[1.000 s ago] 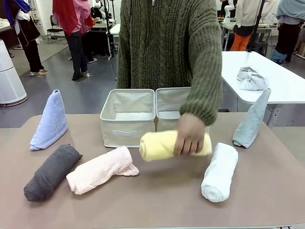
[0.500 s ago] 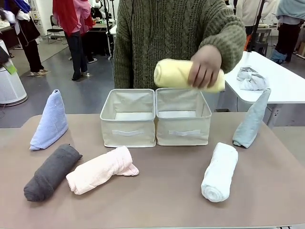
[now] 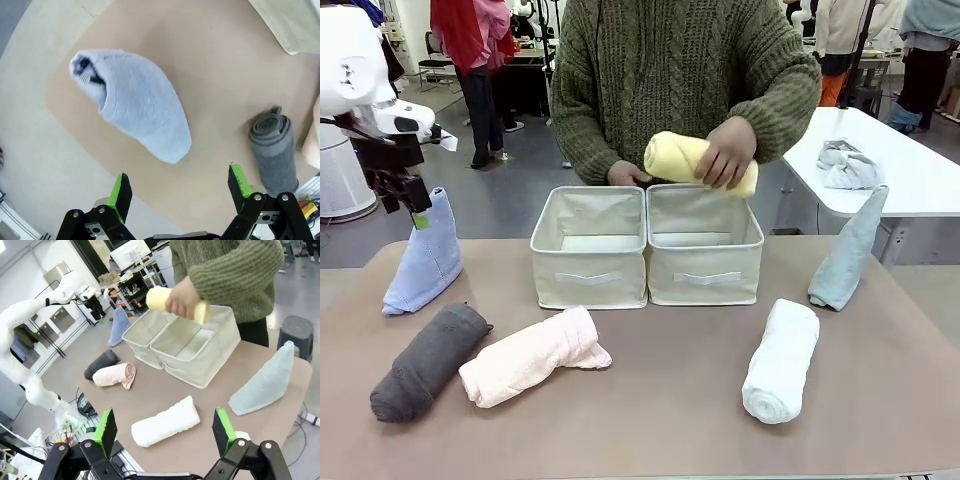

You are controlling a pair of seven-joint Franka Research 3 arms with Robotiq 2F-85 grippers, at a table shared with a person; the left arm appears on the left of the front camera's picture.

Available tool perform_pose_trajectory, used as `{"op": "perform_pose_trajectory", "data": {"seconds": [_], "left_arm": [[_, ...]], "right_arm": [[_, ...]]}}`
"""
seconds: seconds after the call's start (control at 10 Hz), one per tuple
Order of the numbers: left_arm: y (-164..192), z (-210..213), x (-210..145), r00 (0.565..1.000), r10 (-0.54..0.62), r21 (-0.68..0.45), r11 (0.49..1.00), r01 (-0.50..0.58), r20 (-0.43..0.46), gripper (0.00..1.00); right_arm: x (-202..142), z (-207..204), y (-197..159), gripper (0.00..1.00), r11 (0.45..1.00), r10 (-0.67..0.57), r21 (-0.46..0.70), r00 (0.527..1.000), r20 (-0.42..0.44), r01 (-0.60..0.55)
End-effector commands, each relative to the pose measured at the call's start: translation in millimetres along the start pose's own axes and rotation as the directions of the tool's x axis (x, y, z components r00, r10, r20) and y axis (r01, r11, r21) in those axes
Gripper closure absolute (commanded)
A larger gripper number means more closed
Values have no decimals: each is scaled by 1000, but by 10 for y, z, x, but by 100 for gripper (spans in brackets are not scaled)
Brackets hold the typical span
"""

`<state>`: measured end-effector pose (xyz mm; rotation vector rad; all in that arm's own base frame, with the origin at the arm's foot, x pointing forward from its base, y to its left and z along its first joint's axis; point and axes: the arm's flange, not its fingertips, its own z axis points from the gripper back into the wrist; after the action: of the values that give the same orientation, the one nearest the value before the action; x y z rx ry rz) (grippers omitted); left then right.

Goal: Sort the towels based on their folding style.
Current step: Pick up one triangle-folded towel and place it in the left Fabric basket.

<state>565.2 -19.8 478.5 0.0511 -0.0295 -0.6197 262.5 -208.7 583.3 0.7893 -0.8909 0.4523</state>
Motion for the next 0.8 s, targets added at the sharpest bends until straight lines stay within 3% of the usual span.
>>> {"op": "perform_pose_trajectory", "data": {"seconds": [0.0, 0.1, 0.6, 0.7], "left_arm": [[51, 95, 40, 997, -36, 18, 999, 35, 73, 0], [0, 0, 0, 1000, 0, 0, 1000, 0, 0, 0], [13, -31, 29, 1000, -8, 3, 1000, 8, 8, 0], [100, -93, 95, 1000, -25, -53, 998, 25, -8, 0]], "right_arm": [[13, -12, -18, 0, 1000, 17, 17, 1000, 22, -17], [13, -12, -18, 0, 1000, 17, 17, 1000, 22, -17], [13, -12, -18, 0, 1000, 17, 17, 1000, 22, -17], [13, -12, -18, 0, 1000, 17, 17, 1000, 22, -17]]}}
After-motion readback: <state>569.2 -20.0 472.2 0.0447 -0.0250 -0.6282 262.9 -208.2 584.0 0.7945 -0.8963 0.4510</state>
